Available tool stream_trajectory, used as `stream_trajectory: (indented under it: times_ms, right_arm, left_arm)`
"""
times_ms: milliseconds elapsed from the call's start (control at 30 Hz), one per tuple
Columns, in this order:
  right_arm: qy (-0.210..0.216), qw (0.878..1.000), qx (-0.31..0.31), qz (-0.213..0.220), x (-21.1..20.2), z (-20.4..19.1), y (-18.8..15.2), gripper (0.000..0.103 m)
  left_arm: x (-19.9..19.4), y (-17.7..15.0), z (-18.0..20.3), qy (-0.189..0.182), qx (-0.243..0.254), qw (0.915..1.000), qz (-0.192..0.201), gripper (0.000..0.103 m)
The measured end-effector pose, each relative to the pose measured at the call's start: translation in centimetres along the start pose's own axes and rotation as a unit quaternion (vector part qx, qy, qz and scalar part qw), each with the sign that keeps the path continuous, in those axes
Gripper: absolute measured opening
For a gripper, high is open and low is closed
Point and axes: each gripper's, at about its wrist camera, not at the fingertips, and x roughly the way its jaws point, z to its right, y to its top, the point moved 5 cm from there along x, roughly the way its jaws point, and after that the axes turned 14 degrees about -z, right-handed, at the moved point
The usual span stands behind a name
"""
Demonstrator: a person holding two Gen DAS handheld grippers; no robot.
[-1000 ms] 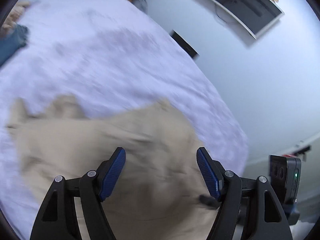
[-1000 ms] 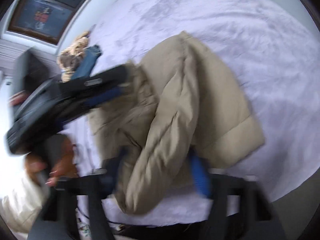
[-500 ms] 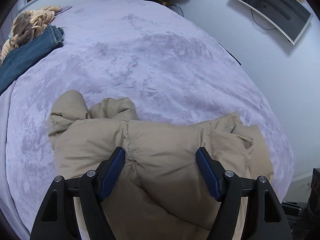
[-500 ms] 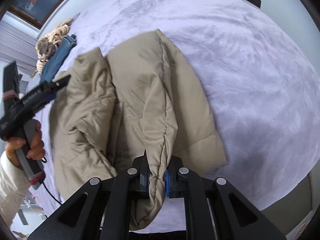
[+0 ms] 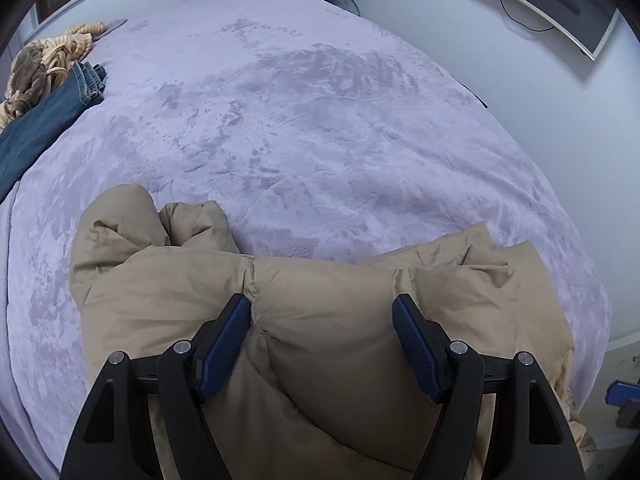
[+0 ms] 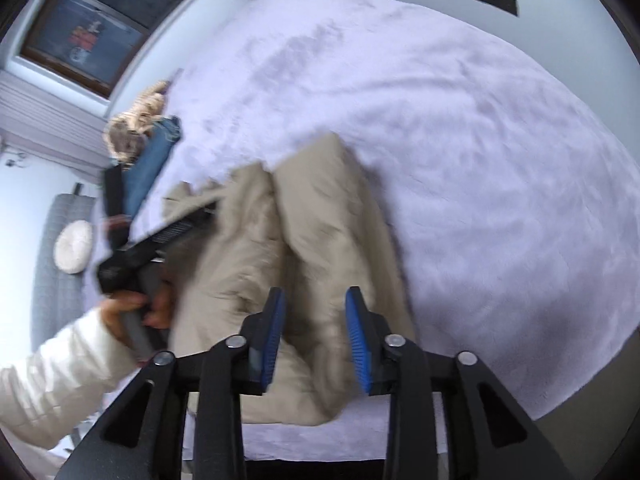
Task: Fold large clothes
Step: 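Lower the flipped jacket onto the bed and open both tools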
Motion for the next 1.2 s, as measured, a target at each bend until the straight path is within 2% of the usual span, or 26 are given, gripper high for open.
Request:
stream_trajectory:
  times_ms: [100, 133, 200, 267, 433, 533, 700, 833, 900, 933, 1200]
  right_arm:
    - [0.004, 0.999, -0.042, -0.028, 2.4, -2.4, 0.3, 0.036]
    - [-0.012, 0.998, -0.05, -0.042, 3.6, -2.9, 0.0, 0.036]
    - [-0.071, 0.993, -0.065, -0.07, 6.4, -2.9, -0.5, 0.036]
    - [-0.102, 0.987, -0.073, -0.096, 8.8, -1.9, -0.9, 0.035]
    - [-0.072, 0.989, -0.047, -0.117, 11.2, 0.6, -1.7, 0.035]
    - [-0.079, 0.988, -0.056, -0.124, 11.4, 0.4, -1.9, 0.035]
    - [-0.073, 0.987, -0.057, -0.133, 11.7, 0.0, -0.9, 0.035]
    - [-0.067, 0.986, -0.058, -0.14, 12.1, 0.8, 0.3, 0.036]
    - [-0.066, 0.985, -0.059, -0.145, 12.3, 0.9, 0.6, 0.038]
    - [-0.065, 0.985, -0.06, -0.148, 12.3, 1.0, 0.8, 0.038]
    - [-0.062, 0.981, -0.077, -0.166, 12.6, 0.8, 2.0, 0.039]
  left_arm:
    - [0.4, 0.1, 0.1, 0.012, -0.003, 0.9999, -0.001, 0.074]
    - [0.5, 0.2, 0.2, 0.016, -0.004, 0.9999, -0.001, 0.074]
    - [0.9, 0.2, 0.4, 0.027, -0.002, 0.9996, -0.002, 0.074]
    - [1.1, 0.2, 0.6, 0.028, -0.002, 0.9996, -0.003, 0.077]
    - [-0.2, -0.1, 0.6, 0.018, -0.007, 0.9997, -0.013, 0.077]
    - [-2.2, -1.1, 0.0, 0.015, -0.011, 0.9996, -0.021, 0.077]
    - [-5.6, -4.4, -2.0, 0.028, -0.037, 0.9986, -0.025, 0.077]
    - [-6.5, -8.0, -3.2, 0.035, -0.074, 0.9953, -0.052, 0.078]
    - [-6.6, -9.7, -3.6, 0.042, -0.096, 0.9927, -0.06, 0.101]
    - [-6.7, -10.5, -3.8, 0.049, -0.108, 0.9914, -0.056, 0.103]
    - [-6.3, -14.4, -3.4, 0.048, -0.157, 0.9834, -0.076, 0.103]
